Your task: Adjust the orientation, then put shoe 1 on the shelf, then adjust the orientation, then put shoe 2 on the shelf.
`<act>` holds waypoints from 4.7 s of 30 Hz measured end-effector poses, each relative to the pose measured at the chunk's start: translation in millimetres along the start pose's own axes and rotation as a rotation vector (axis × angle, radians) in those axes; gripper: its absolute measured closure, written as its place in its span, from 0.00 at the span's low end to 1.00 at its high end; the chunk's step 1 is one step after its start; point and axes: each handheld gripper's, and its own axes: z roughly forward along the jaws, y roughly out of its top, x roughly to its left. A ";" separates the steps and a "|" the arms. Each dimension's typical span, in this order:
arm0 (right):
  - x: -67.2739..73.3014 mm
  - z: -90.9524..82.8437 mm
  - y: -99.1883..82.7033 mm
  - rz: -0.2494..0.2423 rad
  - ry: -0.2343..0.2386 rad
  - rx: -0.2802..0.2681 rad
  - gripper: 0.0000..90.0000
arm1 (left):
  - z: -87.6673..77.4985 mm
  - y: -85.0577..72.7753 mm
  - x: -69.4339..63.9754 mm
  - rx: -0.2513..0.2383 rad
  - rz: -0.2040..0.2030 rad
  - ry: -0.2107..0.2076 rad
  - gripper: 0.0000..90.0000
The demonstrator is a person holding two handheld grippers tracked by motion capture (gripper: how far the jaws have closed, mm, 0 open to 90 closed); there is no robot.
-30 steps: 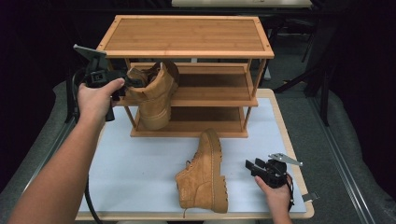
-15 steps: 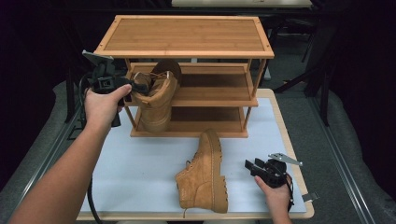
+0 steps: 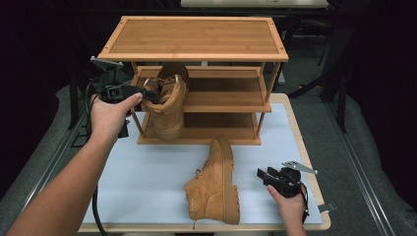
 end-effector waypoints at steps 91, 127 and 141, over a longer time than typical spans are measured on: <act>80.3 -3.4 39.0 -0.222 0.048 0.211 1.00 | 37.7 -215.3 174.3 0.021 0.175 0.047 0.51; 20.6 -25.9 20.1 -0.024 0.009 0.170 1.00 | 44.4 -216.3 171.0 0.039 0.176 0.038 0.51; 7.9 -5.6 22.1 0.095 0.109 0.108 1.00 | 47.9 -214.4 170.2 0.039 0.172 0.026 0.51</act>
